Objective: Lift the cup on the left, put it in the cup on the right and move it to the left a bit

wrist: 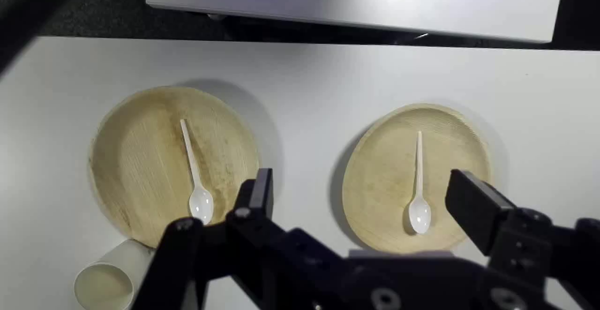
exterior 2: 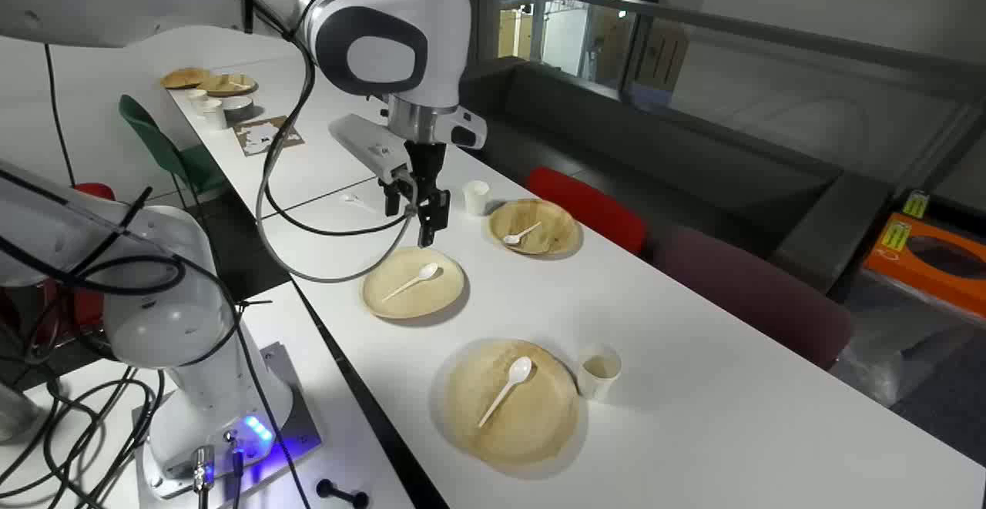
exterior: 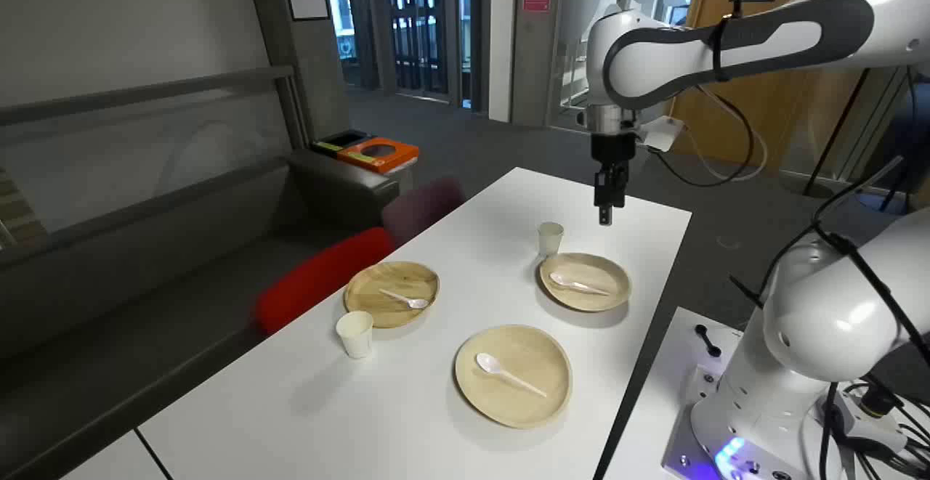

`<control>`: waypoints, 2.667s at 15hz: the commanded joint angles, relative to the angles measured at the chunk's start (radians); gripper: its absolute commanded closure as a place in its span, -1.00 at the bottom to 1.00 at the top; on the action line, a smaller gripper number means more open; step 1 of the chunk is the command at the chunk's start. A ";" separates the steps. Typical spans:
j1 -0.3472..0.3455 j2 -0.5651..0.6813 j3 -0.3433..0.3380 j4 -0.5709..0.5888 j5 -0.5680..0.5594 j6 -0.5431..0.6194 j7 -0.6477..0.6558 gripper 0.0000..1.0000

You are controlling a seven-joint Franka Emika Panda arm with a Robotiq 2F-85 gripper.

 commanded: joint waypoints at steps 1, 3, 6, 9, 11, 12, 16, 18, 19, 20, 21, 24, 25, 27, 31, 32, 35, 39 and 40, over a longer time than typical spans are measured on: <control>-0.004 0.001 0.004 0.001 0.002 -0.001 -0.002 -1.00; 0.013 0.022 0.032 0.018 0.071 0.043 0.082 -1.00; 0.044 0.081 0.104 0.054 0.193 0.145 0.225 -1.00; 0.071 0.180 0.205 0.106 0.287 0.289 0.415 -1.00; 0.068 0.270 0.266 0.163 0.307 0.370 0.577 -1.00; 0.062 0.314 0.288 0.194 0.302 0.393 0.652 -1.00; 0.070 0.429 0.310 0.281 0.316 0.391 0.871 -1.00; 0.084 0.409 0.300 0.239 0.304 0.409 0.825 -1.00; 0.087 0.426 0.298 0.248 0.308 0.402 0.824 -1.00; 0.088 0.432 0.298 0.248 0.307 0.404 0.824 -1.00; 0.088 0.434 0.298 0.248 0.307 0.404 0.824 -1.00; 0.088 0.432 0.298 0.248 0.307 0.404 0.824 -1.00; 0.085 0.429 0.305 0.243 0.281 0.430 0.854 -1.00; 0.084 0.460 0.320 0.268 0.244 0.476 0.925 -1.00; 0.092 0.616 0.359 0.383 0.068 0.617 1.189 -1.00; 0.103 0.654 0.360 0.414 0.026 0.621 1.248 -1.00; 0.163 0.777 0.342 0.525 0.012 0.563 1.355 -1.00; 0.223 0.918 0.323 0.649 0.064 0.532 1.366 -1.00; 0.233 0.948 0.316 0.679 0.069 0.525 1.363 -1.00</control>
